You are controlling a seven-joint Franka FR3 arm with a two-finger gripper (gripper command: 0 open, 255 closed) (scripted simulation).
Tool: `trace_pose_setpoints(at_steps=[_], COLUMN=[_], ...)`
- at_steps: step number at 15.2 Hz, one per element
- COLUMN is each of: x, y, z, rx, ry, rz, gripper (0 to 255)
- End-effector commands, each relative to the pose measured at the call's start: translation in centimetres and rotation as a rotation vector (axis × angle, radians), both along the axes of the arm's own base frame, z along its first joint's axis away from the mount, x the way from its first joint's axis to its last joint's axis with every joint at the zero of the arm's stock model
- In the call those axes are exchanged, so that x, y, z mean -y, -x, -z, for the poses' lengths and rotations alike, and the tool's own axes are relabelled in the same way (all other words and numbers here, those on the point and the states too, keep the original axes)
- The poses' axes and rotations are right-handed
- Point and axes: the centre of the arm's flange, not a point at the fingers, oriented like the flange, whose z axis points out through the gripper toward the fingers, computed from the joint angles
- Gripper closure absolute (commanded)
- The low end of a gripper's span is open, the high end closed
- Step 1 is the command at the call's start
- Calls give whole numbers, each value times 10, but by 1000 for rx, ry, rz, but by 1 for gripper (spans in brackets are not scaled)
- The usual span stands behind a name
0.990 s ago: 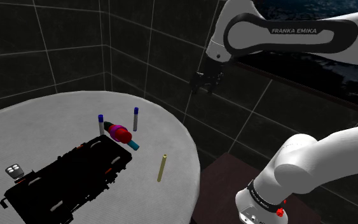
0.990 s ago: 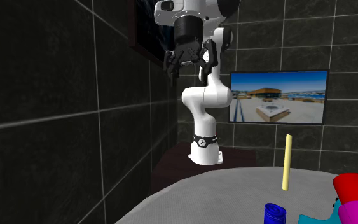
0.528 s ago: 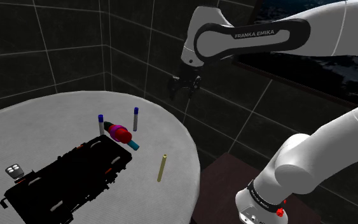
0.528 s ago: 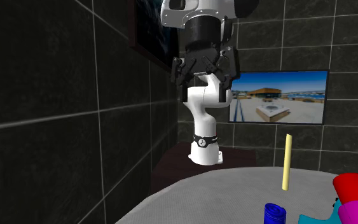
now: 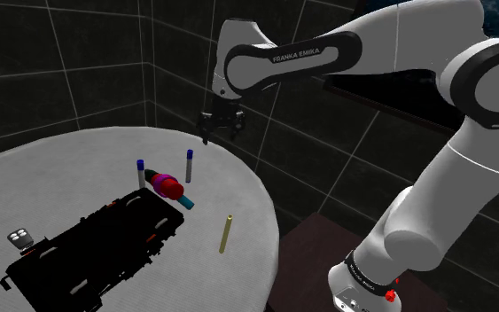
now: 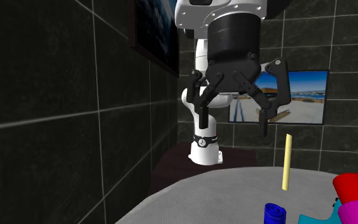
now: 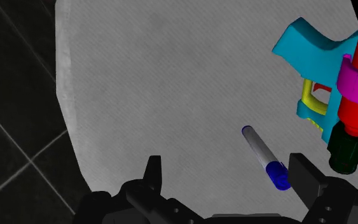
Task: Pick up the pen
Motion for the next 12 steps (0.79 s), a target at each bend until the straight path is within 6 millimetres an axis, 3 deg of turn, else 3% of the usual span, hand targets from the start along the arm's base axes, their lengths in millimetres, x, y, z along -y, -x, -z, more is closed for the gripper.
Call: trace_pose_setpoints(at_steps=[1, 7, 12], x=[-14, -59, -59], y=[-18, -72, -72], z=[13, 46, 72], rx=[-5, -20, -20], ry=[2, 7, 7], rz=[7, 26, 26], gripper=[0, 0, 0])
